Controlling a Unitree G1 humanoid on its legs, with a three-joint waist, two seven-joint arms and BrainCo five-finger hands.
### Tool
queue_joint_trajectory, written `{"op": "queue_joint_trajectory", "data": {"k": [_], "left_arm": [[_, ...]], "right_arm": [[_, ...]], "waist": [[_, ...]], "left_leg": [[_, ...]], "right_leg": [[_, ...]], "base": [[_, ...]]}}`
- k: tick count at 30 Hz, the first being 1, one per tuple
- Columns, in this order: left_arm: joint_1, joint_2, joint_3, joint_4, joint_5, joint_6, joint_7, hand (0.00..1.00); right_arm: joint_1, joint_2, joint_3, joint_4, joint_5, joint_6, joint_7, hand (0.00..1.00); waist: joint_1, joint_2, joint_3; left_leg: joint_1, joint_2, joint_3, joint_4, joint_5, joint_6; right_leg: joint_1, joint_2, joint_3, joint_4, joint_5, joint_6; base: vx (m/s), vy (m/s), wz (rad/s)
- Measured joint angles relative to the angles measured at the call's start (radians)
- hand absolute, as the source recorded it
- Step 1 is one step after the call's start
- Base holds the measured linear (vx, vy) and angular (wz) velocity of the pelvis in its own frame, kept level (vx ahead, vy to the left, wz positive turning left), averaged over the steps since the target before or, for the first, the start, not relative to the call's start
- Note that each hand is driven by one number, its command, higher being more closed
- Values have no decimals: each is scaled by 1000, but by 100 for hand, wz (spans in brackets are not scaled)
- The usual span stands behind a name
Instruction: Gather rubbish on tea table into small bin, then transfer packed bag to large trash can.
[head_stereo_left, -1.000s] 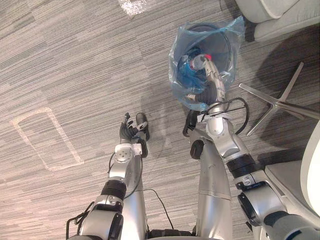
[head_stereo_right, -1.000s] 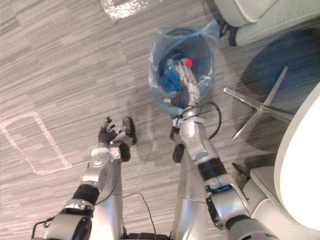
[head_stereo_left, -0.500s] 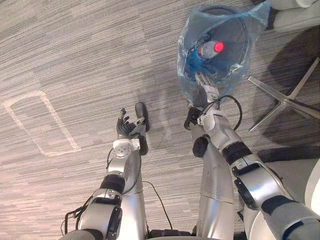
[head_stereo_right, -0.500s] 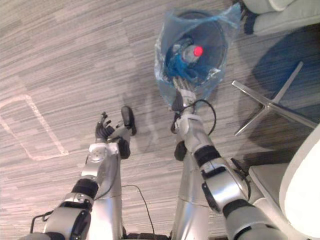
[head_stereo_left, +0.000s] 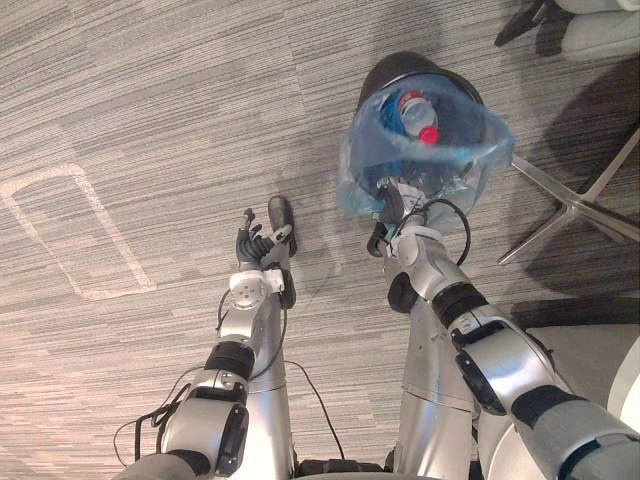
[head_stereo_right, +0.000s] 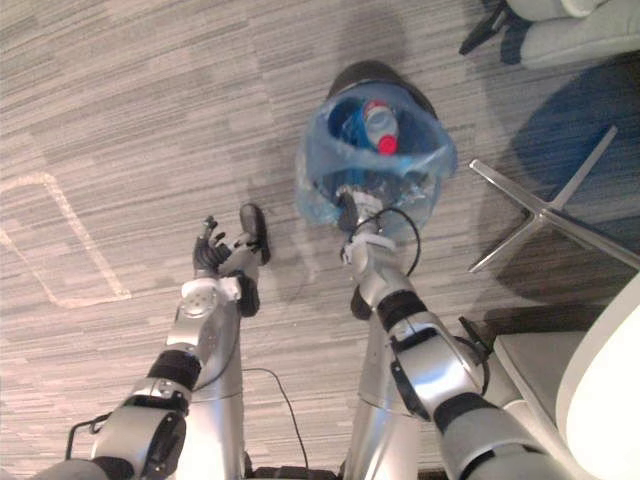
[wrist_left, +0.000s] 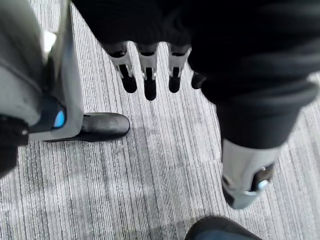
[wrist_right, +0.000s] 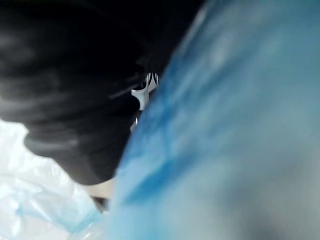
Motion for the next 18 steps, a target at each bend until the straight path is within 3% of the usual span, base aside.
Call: {"op": "queue_joint_trajectory", "data": {"k": [18], "left_arm": [[22, -27, 14, 1, 1, 28, -7, 0]], "right_arm": [[114, 5, -42, -215, 79, -10, -8, 100]], "waist": [[11, 3, -28]], "left_leg": [[54, 20, 5, 1, 5, -6]], "right_leg": [[50, 19, 2, -5, 4, -6]], "base": [[-14, -21, -3]]}}
